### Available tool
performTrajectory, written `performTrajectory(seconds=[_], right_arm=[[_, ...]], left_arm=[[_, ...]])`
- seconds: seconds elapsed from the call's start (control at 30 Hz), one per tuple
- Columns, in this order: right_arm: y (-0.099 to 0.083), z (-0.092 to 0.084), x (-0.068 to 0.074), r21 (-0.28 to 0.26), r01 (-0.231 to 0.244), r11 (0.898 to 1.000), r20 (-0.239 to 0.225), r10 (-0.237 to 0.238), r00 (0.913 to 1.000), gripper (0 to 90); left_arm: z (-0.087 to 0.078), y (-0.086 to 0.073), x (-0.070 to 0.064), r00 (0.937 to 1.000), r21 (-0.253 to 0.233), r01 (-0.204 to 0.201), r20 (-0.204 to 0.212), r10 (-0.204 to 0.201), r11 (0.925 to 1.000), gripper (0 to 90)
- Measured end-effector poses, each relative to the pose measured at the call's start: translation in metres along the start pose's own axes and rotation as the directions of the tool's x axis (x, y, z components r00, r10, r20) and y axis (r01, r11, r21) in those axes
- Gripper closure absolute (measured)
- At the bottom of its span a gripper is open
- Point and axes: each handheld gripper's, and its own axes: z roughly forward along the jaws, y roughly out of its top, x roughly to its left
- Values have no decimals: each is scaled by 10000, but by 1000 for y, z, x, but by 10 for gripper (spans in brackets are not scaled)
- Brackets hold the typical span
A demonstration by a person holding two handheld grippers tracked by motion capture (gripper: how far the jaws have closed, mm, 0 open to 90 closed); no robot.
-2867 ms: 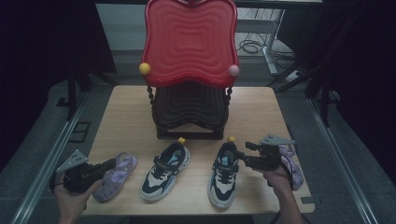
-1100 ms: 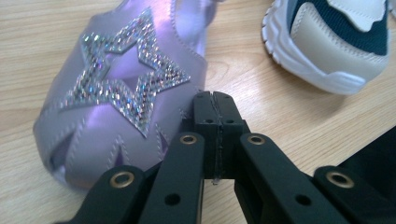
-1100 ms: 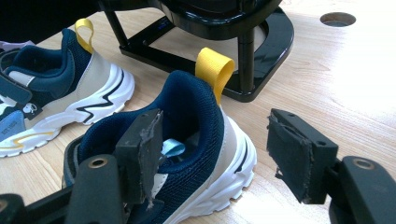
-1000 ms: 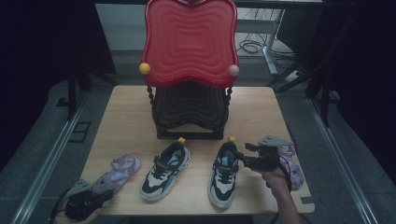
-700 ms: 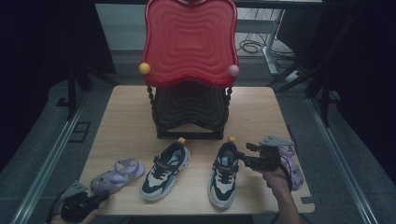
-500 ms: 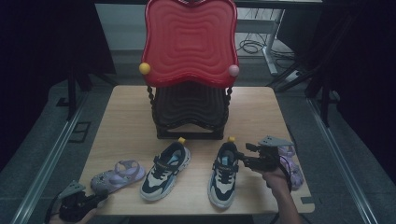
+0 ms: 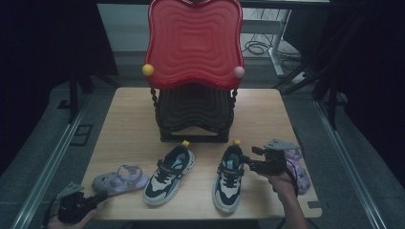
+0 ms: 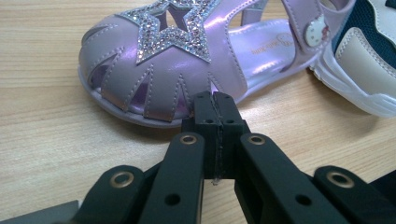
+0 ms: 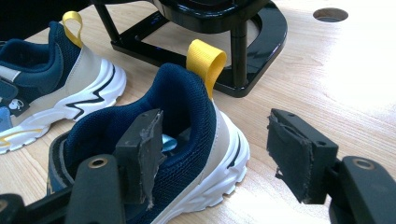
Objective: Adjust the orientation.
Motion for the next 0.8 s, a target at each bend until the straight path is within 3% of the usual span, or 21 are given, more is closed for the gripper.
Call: performTrajectory(seconds=[0.4, 0.8], right_arm=[[-1, 2, 1, 79, 60, 10000, 2, -60, 10000, 361], [-2, 4, 0, 145, 44, 9999, 34, -44, 10000, 363]], left_arm=[[0, 13, 21, 9985, 16, 353, -423, -352, 9994, 895], [8, 30, 30, 9990, 249, 354, -268, -347, 9991, 893]])
